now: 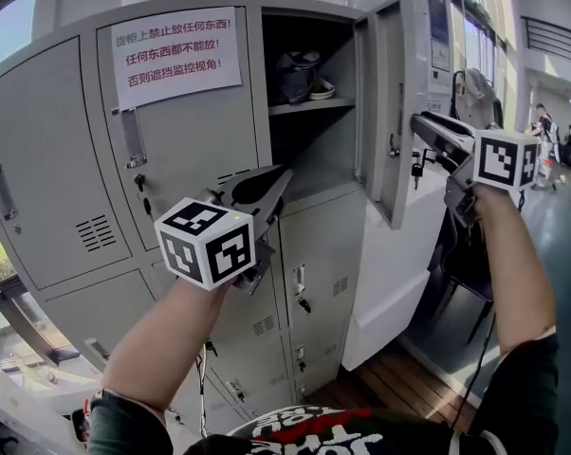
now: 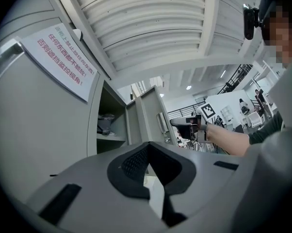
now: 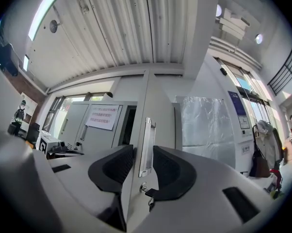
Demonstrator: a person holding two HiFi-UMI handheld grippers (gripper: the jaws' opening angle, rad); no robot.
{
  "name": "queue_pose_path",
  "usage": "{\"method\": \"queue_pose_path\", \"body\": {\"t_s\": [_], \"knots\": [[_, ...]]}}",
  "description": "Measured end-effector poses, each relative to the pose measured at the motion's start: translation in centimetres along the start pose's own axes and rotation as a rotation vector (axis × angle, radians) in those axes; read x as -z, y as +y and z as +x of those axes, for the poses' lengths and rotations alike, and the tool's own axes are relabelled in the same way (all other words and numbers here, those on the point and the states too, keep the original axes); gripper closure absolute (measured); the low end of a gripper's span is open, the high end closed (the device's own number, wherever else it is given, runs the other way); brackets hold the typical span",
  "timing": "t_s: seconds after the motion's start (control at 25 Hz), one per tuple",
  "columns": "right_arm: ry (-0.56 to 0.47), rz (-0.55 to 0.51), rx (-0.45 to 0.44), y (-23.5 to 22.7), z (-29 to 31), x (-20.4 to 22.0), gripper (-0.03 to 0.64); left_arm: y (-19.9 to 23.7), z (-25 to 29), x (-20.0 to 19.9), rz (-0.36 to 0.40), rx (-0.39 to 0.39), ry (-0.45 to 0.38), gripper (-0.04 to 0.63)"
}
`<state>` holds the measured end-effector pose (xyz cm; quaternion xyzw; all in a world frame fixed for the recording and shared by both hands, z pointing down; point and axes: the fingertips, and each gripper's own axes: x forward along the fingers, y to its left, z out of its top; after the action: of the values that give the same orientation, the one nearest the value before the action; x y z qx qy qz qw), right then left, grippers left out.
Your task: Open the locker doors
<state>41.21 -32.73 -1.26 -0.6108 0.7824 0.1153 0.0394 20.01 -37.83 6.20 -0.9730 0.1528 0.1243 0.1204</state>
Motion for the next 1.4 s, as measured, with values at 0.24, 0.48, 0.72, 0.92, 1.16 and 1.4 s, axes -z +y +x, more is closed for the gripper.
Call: {"method": "queue_pose_path", "body": {"t_s": [0.24, 0.48, 0.72, 0.92, 1.16, 1.4], "knots": [[-0.031, 0.038, 0.0, -3.1, -1.9, -0.2, 0.488, -0.9, 2.5, 1.1, -0.015, 0.026, 0.0, 0.588], [-0.056, 0.071, -0.011, -6.0, -3.1, -0.2, 0.502, -1.1, 4.6, 2.4, -0.037, 0.043, 0.005, 0.588], [-0.064, 0.093, 0.055, -9.6, -4.2, 0.2, 0.547, -0.9, 6.1, 3.4, -0.054, 0.041, 0.012, 0.588], [-0.084, 0.14, 0.064, -12.0, -4.5, 0.4, 0.558, -0.7, 7.1, 3.9, -0.057, 0.04, 0.016, 0.588], [-0.085, 0.165, 0.157, -15.5, -5.1, 1.1, 0.566, -0.6, 8.1, 4.3, -0.058, 0.032, 0.02, 0.588], [-0.089, 0.176, 0.193, -18.0, -4.8, 1.5, 0.583, -0.3, 8.7, 4.7, -0.055, 0.021, 0.023, 0.588]]}}
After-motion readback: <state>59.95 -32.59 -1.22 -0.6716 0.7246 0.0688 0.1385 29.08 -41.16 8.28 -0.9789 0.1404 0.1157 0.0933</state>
